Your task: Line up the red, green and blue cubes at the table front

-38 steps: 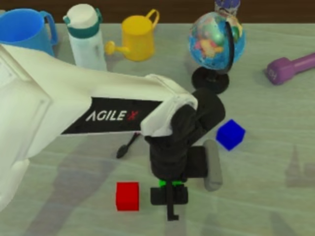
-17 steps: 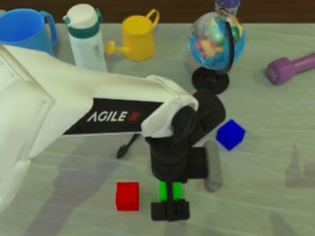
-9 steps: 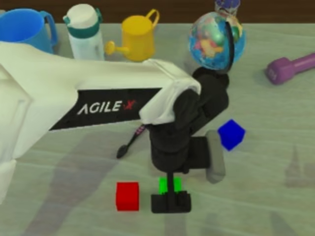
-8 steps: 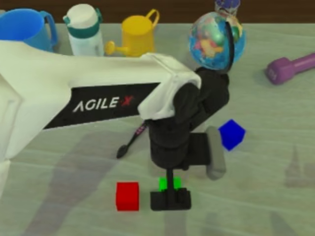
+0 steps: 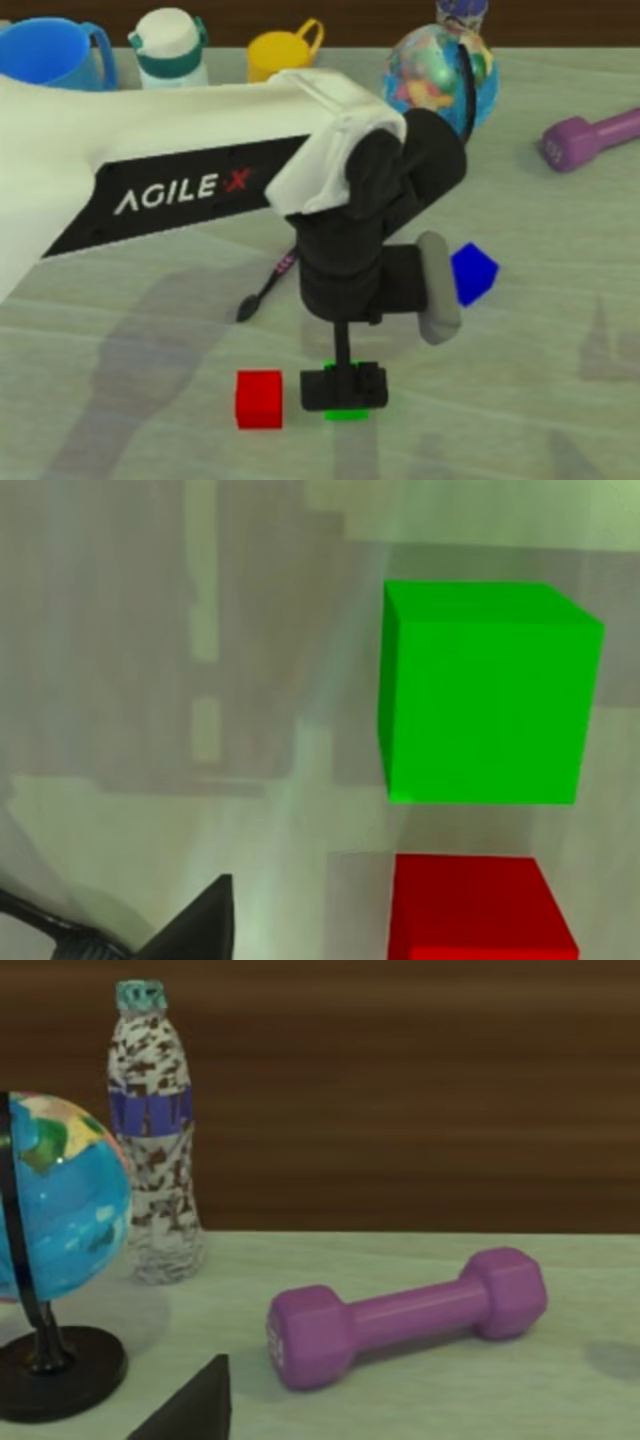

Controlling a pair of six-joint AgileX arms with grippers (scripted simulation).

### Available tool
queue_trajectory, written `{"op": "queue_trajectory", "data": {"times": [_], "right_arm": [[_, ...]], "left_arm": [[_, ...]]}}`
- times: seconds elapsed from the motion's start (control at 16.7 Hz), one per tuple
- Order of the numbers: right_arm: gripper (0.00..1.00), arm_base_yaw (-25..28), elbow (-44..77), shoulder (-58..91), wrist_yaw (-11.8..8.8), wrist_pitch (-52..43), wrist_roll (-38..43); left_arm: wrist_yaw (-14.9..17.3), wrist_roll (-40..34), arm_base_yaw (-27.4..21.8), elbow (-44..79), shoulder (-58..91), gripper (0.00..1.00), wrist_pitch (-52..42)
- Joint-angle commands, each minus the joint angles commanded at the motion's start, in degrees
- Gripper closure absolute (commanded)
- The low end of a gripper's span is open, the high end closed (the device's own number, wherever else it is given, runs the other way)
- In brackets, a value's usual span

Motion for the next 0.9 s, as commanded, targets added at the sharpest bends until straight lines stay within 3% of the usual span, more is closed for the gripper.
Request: {"op": "queue_trajectory", "data": {"times": [0.18, 0.42, 0.9], "right_arm": [[0.0, 1.11, 3.5, 3.54, -0.16, -2.38, -0.49], [0.0, 4.26, 16.06, 16.81, -0.17, -10.27, -2.12], [0.0, 13.38, 53.2, 66.84, 0.12, -35.23, -7.22]], "left_arm": [[-0.29, -1.12, 1.84, -2.9, -3.25, 0.0, 2.04], [-0.86, -5.34, 8.22, -13.04, -15.35, 0.0, 8.74], [-1.3, -20.34, 28.32, -47.98, -60.14, 0.0, 30.6]]}}
